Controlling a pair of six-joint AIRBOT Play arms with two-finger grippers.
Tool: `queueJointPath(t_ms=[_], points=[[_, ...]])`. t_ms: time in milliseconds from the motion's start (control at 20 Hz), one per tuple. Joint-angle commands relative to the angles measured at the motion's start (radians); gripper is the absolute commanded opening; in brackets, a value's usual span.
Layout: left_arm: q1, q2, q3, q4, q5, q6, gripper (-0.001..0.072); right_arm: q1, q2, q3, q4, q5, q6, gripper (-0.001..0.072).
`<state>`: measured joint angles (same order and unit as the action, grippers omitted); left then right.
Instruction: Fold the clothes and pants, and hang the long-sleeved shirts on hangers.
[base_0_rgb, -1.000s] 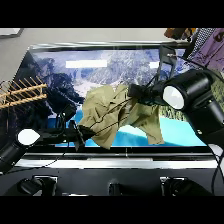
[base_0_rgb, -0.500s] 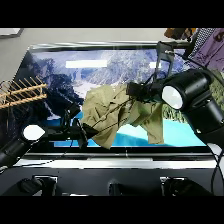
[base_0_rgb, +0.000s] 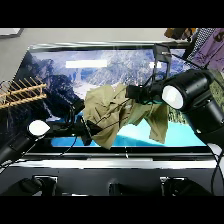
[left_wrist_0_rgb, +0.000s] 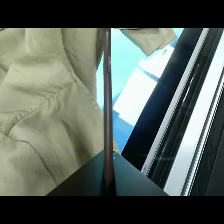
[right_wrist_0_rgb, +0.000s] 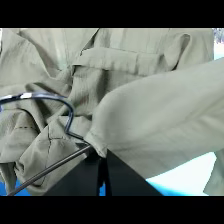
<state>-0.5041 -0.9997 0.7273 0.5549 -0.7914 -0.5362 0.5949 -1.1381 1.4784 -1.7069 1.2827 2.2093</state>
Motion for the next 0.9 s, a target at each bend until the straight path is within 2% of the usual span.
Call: queueJointPath(t_ms=[0,200,250,450,550,650,850], points=[[-0.020,-0.013,0.006,-0.043,0.019,0.024,0.0017,0.001,-0.001,0.000,0.002,-0.002,-0.008,0.0022],[-0.034,-0.014,0.006,-0.043,0.024,0.025,0.0017,0.001,-0.015,0.000,0.005,0.002,-0.015,0.0023],[-0.033,-0.014,0.006,-0.043,0.026,0.024,0.0017,0.001,-0.015,0.000,0.008,0.010,-0.017,0.0065],[-0.033,-0.014,0.006,-0.043,0.026,0.025,0.0016,0.001,0.010,0.001,0.005,0.104,-0.053,0.0430],[-0.033,-0.014,0.006,-0.043,0.027,0.025,0.0016,0.001,0.035,0.001,0.000,0.124,-0.060,0.0462],[-0.034,-0.014,0.006,-0.043,0.034,0.025,0.0016,0.001,0.064,0.001,-0.007,0.137,-0.060,0.0559],[-0.034,-0.014,0.006,-0.043,0.052,0.025,0.0016,0.000,0.130,0.001,-0.077,0.142,-0.040,0.0561]])
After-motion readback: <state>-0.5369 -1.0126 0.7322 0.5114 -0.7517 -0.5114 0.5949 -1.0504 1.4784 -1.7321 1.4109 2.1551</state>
